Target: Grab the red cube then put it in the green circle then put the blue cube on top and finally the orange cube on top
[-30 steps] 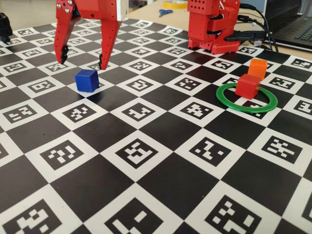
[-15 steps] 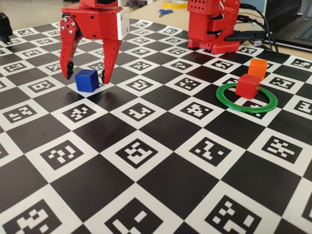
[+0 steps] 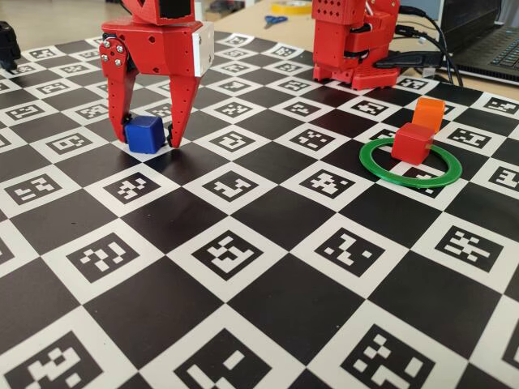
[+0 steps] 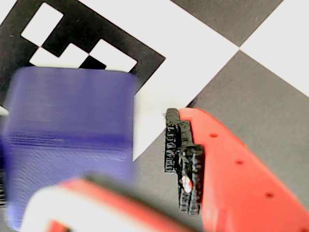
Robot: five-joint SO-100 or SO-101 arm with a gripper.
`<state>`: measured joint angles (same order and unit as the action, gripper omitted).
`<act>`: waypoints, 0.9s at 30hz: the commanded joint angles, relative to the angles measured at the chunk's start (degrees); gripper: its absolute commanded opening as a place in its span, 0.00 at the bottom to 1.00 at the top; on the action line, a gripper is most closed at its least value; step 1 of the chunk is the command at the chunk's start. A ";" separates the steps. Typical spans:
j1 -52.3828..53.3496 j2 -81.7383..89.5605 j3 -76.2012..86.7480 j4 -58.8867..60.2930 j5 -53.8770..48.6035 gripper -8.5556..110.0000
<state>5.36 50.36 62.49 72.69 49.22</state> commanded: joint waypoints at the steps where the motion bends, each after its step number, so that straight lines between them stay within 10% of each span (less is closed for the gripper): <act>1: 0.97 1.85 -2.37 -0.35 0.18 0.25; 27: 0.97 6.42 -3.78 6.42 -2.64 0.18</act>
<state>5.62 50.27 62.31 77.17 47.20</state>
